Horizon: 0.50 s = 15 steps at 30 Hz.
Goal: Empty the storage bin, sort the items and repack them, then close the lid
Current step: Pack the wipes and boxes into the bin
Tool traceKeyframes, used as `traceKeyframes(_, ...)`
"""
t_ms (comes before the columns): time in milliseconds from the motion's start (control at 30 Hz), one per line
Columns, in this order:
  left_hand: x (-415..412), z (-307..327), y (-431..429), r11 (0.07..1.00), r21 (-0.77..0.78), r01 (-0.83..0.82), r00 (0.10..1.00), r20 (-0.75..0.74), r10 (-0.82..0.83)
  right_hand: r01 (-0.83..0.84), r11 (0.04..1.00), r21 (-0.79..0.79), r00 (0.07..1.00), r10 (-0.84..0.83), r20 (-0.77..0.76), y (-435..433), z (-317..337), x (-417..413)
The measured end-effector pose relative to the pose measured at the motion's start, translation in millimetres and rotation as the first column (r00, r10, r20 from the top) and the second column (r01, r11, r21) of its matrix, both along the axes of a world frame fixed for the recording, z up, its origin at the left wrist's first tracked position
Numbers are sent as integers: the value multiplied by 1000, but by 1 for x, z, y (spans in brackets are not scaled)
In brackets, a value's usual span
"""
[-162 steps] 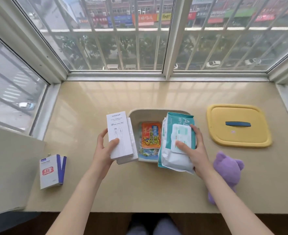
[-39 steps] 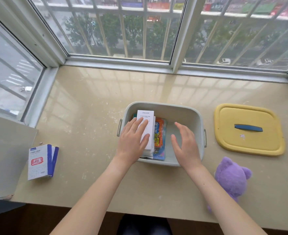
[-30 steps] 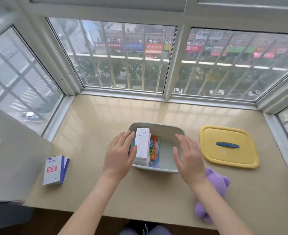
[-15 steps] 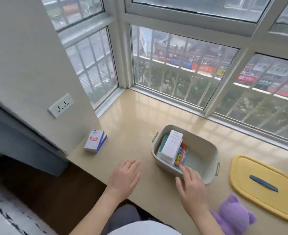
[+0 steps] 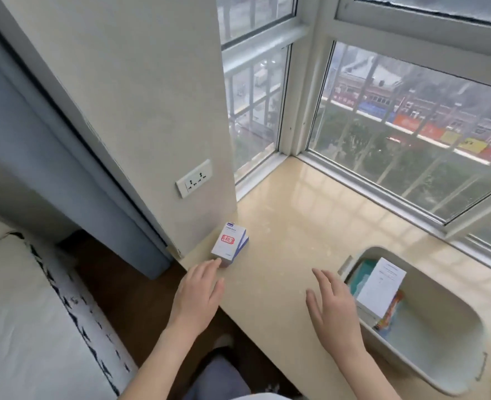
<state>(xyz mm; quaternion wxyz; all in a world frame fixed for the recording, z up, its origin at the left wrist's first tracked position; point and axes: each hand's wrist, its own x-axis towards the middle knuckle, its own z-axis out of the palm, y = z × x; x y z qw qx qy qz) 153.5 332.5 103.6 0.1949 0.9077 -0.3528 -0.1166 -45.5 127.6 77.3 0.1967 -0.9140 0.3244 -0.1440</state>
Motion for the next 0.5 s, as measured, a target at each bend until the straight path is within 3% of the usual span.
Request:
traceKeyframes(300,129,-30,-9,978,104,183,979,-108,-171,146,980,132,989,-142,-42,28,-21,125)
traceKeyframes(500,178,-81,-39,951,130,279,956,-137,-261,226,951,209,970,-199,-138,26,-70,187)
